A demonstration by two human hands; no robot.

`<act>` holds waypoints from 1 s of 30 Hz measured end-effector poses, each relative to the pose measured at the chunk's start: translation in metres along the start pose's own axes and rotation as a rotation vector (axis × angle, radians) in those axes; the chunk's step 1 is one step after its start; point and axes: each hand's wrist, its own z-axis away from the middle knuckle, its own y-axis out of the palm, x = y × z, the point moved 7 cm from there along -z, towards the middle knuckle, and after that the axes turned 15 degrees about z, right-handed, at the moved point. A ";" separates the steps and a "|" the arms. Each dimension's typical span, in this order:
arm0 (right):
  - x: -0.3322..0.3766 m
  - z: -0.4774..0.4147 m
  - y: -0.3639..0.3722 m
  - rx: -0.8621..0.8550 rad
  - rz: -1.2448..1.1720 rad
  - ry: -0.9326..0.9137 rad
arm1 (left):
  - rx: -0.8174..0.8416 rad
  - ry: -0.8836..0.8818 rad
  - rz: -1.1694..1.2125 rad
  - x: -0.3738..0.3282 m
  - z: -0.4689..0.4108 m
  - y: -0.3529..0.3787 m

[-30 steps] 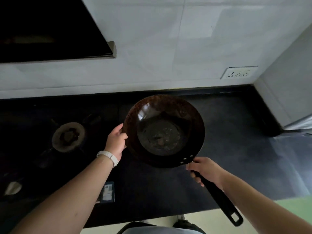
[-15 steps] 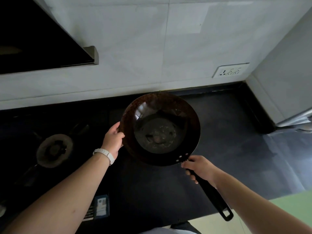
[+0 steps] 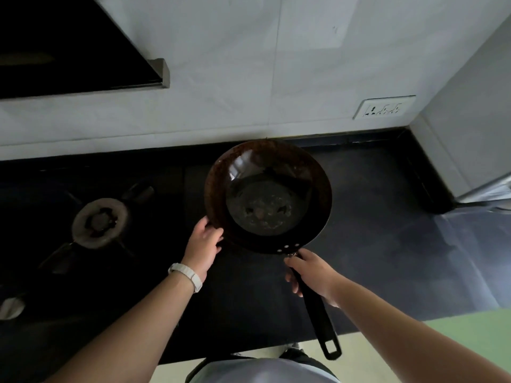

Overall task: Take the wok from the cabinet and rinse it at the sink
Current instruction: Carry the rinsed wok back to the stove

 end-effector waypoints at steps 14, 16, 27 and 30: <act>0.023 0.004 0.074 0.092 0.110 -0.058 | 0.203 -0.333 0.169 0.068 0.116 -0.013; 0.030 -0.001 0.080 0.090 0.130 -0.066 | 0.222 -0.374 0.199 0.066 0.125 -0.024; 0.072 -0.003 0.078 -0.128 0.674 -0.205 | 0.079 -0.166 0.136 0.021 0.112 -0.081; 0.092 0.006 0.069 -0.391 0.994 -0.489 | 0.064 -0.126 0.133 0.011 0.102 -0.087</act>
